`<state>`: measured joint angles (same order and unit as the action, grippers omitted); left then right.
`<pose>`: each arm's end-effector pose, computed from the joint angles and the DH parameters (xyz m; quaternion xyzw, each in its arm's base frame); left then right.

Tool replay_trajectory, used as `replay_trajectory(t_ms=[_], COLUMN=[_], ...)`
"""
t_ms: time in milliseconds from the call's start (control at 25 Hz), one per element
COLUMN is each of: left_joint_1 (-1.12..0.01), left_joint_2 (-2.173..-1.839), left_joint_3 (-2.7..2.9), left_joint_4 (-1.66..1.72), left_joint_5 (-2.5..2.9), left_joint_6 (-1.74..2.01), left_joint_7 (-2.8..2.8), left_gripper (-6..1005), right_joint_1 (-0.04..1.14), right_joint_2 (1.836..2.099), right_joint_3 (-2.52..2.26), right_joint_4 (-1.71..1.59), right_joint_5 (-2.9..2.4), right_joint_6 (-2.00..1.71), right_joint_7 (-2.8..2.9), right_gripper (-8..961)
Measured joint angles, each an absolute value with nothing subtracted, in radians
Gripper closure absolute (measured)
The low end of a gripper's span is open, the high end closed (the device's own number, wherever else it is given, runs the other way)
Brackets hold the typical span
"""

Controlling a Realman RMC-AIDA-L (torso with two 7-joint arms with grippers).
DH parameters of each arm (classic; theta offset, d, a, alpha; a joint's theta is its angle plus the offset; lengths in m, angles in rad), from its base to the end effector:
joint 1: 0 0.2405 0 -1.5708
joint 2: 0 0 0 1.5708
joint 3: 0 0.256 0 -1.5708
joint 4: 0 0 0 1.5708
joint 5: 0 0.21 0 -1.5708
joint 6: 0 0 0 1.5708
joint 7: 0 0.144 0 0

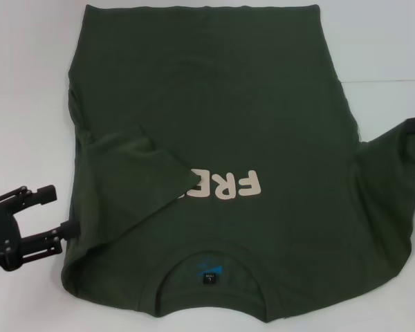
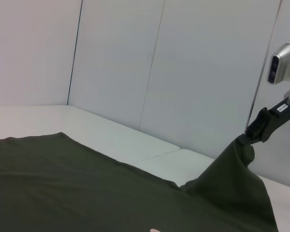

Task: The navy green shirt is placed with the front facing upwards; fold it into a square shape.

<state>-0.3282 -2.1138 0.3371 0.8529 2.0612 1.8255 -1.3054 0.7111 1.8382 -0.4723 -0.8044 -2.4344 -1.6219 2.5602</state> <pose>-0.3140 0.2601 0.0597 -0.9007 -0.2308 -0.2941 0.2213 0.2762 0.3899 0.1342 -0.7379 0.6382 0.1418 0.1674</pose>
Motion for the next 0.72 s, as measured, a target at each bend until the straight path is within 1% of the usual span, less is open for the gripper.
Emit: replay_trajectory(t_ms=[160,320,440,720], left_joint_1=[-0.328,-0.328,-0.328,-0.331], left_joint_2=[-2.114,-2.114,-2.114,-2.114], left_joint_3=[0.336,0.336,0.336,0.337], left_joint_4=[0.853,0.853,0.853,0.853], left_joint_5=[2.061,2.06,2.06,2.06], left_joint_6=[1.825,1.825,1.825,1.822], left_joint_7=[-1.305,-1.305,-1.305,-1.305], left_gripper=[168,168,168,168], right_joint_1=[0.75,0.789,0.813,0.856], right_joint_2=[1.87,1.893,1.904,1.921], right_joint_3=[-0.517,-0.56,-0.587,-0.6], right_joint_4=[-0.801,-0.786,-0.766,-0.729], right_joint_5=[-2.434,-2.434,-2.434,-2.434], right_joint_6=[-1.616,-1.592,-1.57,-1.511], right_joint_7=[2.562,2.566,2.567,2.564], right_gripper=[943,943,944,944])
